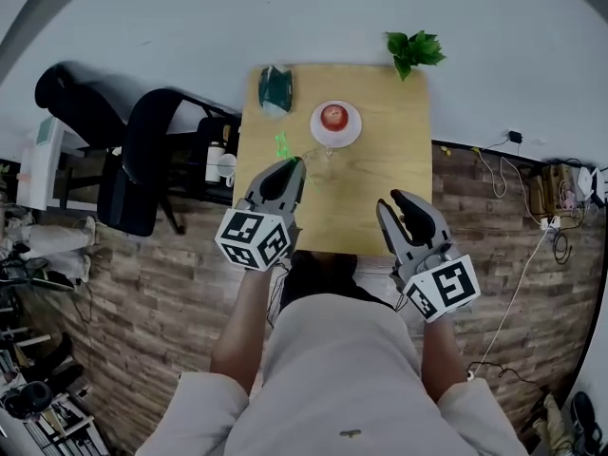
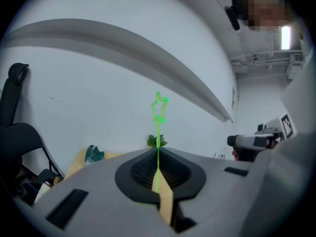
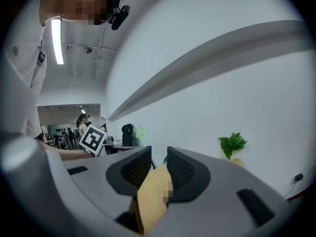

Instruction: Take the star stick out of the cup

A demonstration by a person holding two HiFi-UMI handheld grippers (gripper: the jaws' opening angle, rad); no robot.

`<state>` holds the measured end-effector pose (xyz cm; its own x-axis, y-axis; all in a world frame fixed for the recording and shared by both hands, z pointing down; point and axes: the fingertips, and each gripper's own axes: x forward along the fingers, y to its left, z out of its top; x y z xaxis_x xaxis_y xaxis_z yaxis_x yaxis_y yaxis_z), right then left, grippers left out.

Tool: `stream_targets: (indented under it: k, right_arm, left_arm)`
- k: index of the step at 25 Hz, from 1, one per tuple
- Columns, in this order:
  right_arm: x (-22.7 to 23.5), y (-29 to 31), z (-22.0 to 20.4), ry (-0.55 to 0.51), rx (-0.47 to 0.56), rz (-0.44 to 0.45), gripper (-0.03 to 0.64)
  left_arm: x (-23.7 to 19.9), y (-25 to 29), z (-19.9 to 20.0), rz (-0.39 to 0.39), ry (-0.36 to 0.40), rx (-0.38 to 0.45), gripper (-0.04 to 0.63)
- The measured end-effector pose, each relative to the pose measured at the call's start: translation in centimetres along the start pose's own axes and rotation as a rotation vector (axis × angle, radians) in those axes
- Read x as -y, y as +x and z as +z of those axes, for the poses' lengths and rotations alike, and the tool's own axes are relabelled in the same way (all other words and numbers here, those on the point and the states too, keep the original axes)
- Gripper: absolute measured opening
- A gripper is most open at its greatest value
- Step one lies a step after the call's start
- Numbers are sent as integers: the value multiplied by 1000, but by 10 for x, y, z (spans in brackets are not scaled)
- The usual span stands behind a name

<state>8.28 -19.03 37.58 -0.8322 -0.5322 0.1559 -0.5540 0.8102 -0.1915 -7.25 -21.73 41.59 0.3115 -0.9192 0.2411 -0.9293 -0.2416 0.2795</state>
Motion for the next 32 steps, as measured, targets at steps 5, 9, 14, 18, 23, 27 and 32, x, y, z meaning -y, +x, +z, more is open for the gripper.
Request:
stream_targets:
  k: [5, 9, 14, 18, 23, 27, 32]
  right_arm:
    - [-9, 10, -6, 0, -5, 33, 97]
    - [-19, 17, -10, -5, -14, 42, 97]
    - [-38, 14, -9, -24, -20, 46, 89]
    - [-57, 9, -10, -35, -18, 33, 86]
    - [-93, -3, -7, -48, -6, 8, 81]
    - [-127, -15, -11, -55, 1, -9, 75]
    - [-170, -34, -16, -70, 2, -39, 61]
  left_arm:
    - [8, -25, 8, -2, -19, 25, 12]
    - [16, -41, 8, -19, -27, 36, 12]
    - [28, -64, 9, -41, -31, 49, 12]
    - [31, -87, 5, -57, -27, 50, 12]
    - [35, -127, 1, -82, -24, 46, 12]
    - [37, -160, -3, -102, -15, 47, 12]
    - [45, -204, -7, -134, -7, 56, 12]
